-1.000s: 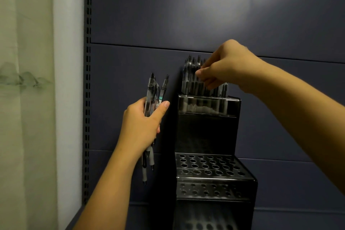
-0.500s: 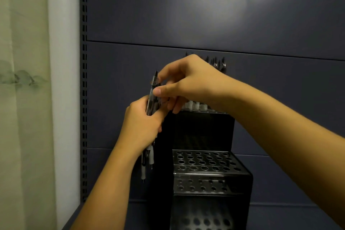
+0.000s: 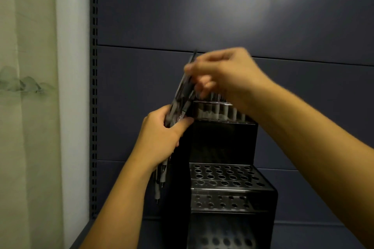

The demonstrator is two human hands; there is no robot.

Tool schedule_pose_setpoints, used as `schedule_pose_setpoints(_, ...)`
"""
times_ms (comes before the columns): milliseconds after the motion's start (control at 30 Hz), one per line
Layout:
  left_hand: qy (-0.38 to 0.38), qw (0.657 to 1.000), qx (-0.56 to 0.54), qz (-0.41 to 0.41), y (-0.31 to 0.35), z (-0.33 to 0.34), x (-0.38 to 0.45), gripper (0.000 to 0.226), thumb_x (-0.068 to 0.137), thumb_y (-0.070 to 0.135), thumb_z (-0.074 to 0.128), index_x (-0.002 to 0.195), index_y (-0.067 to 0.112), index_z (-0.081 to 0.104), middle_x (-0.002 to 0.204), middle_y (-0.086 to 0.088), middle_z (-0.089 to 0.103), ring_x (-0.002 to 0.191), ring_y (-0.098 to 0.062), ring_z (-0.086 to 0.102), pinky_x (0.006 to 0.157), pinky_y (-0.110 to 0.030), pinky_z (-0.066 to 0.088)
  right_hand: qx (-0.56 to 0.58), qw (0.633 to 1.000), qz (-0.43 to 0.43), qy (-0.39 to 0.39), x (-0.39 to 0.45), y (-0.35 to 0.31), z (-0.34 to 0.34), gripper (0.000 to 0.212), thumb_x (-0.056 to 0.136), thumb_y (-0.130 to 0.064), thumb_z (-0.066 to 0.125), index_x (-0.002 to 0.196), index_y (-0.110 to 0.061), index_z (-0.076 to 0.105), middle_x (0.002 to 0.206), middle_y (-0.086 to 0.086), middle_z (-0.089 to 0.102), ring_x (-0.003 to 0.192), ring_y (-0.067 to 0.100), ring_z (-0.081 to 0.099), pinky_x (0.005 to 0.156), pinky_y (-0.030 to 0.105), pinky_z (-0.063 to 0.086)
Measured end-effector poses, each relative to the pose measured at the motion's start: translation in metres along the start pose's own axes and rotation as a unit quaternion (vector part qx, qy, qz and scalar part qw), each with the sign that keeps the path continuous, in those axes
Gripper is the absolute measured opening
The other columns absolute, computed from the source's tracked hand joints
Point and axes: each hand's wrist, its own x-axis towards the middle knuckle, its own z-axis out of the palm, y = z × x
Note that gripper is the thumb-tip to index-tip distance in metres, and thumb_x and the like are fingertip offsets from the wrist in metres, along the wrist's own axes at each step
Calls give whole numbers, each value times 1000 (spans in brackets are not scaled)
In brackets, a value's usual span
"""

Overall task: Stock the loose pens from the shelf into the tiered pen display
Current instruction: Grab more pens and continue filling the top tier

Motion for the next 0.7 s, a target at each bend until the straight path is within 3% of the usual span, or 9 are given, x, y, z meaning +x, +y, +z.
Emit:
schedule_pose_setpoints(67,15,1000,-11,-5,-5,-2,2,21,92,29,72,74,29,62,58,5,58,51,-13,54,56,-32,47,75,996,-22,42,7,-12,-14,7,86,-1,75,86,2,69,66,10,67,56,17,61,57,24,57)
schedule_pose_setpoints(200,40,999,-20,-6,-10,-5,7,34,96,32,67,65,34,54,54,3,52,49,-15,51,57,-36,47,120,991,-31,60,9,-28,-39,9,91,-2,71,94,4,65,97,26,75,73,28,76,69,32,62)
schedule_pose_setpoints(267,54,998,-31,-5,-11,-4,7,32,96,34,66,67,32,53,55,2,50,48,-16,49,56,-37,46,94,992,-27,81,11,-26,-46,11,90,-2,72,93,5,64,86,24,75,68,28,75,66,31,62)
schedule_pose_setpoints(400,72,996,-57,-9,-14,-4,9,31,98,37,64,74,21,51,57,0,49,49,-18,48,53,-35,43,-25,987,-39,155,18,-16,-62,16,88,-8,78,84,0,65,54,4,67,54,22,70,58,29,61)
schedule_pose_setpoints(700,78,995,-54,-7,-17,-7,10,33,99,36,62,76,17,51,58,2,50,50,-20,47,52,-36,43,-141,976,-30,161,24,-4,-67,24,83,-19,84,87,-1,69,72,17,72,65,28,75,65,34,63)
